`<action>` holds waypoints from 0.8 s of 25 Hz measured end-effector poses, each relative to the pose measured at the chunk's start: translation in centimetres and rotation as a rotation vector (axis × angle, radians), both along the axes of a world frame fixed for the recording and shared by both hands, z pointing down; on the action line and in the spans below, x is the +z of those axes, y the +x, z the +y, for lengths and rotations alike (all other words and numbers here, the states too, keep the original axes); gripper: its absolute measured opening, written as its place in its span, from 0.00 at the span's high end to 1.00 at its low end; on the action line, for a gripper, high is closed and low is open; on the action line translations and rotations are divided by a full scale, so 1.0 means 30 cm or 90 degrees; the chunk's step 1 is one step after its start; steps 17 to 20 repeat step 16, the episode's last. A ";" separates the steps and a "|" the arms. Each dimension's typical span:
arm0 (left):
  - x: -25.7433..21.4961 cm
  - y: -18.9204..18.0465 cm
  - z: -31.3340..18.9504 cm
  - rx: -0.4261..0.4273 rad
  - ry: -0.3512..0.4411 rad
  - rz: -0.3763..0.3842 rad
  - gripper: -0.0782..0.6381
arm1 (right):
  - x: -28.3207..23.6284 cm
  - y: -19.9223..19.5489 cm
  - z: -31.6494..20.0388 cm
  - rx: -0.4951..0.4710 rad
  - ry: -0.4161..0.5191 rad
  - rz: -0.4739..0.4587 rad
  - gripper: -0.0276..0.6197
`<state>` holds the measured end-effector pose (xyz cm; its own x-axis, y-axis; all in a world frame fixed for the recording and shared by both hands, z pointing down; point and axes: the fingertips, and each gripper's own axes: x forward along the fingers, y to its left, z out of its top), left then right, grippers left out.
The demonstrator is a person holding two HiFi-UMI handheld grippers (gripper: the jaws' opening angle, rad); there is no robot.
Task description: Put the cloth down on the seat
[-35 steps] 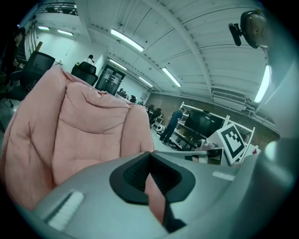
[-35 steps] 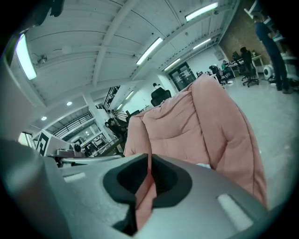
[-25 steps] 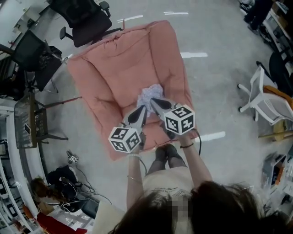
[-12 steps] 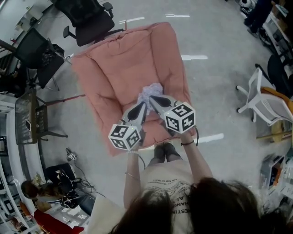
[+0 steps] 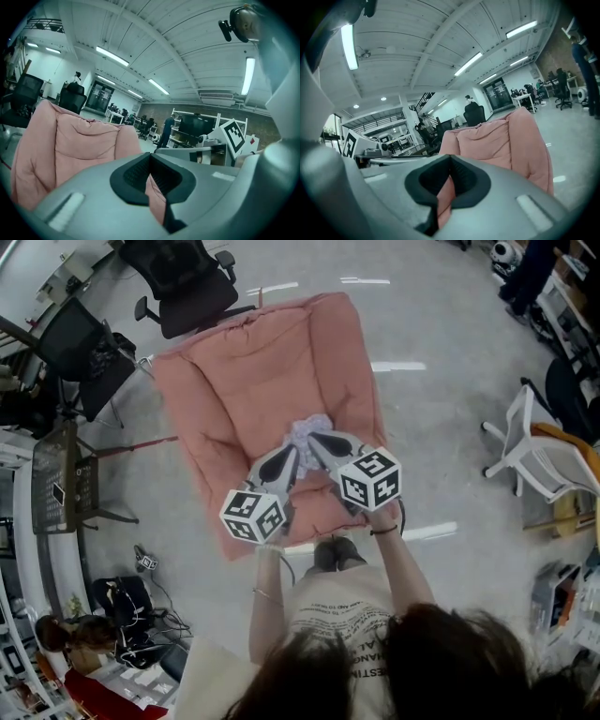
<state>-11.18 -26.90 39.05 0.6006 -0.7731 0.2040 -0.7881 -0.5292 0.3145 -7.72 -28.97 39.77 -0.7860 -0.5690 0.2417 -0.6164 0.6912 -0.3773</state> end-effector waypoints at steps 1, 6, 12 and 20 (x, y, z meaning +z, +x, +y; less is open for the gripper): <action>-0.005 0.001 0.000 0.002 0.001 -0.002 0.89 | -0.002 -0.001 0.000 0.000 0.000 -0.001 0.95; -0.031 0.000 0.005 0.001 0.009 -0.006 0.89 | -0.028 0.004 0.003 -0.003 0.008 -0.005 0.95; -0.035 0.001 0.020 -0.002 0.012 -0.009 0.89 | -0.040 0.004 0.020 -0.011 0.016 -0.012 0.95; -0.038 -0.002 0.027 -0.003 0.016 -0.007 0.89 | -0.042 0.000 0.028 -0.017 0.022 -0.016 0.95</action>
